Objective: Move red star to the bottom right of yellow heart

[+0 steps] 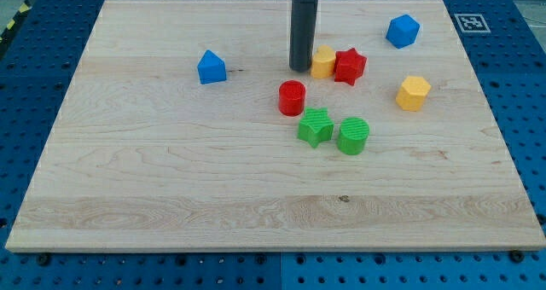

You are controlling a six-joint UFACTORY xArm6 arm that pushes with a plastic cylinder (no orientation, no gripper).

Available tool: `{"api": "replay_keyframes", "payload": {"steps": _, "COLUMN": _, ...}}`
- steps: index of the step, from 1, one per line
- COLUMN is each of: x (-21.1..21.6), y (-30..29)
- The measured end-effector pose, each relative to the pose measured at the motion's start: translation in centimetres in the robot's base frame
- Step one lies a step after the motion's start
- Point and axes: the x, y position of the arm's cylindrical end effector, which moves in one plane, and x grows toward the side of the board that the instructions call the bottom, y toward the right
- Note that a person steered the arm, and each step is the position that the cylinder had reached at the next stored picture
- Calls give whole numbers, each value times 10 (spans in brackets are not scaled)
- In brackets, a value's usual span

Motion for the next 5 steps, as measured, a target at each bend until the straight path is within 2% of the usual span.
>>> {"api": "replay_keyframes", "payload": {"steps": 2, "x": -8, "y": -17}}
{"api": "replay_keyframes", "payload": {"steps": 3, "x": -31, "y": 35}}
{"api": "replay_keyframes", "payload": {"steps": 4, "x": -15, "y": 92}}
{"api": "replay_keyframes", "payload": {"steps": 5, "x": 14, "y": 92}}
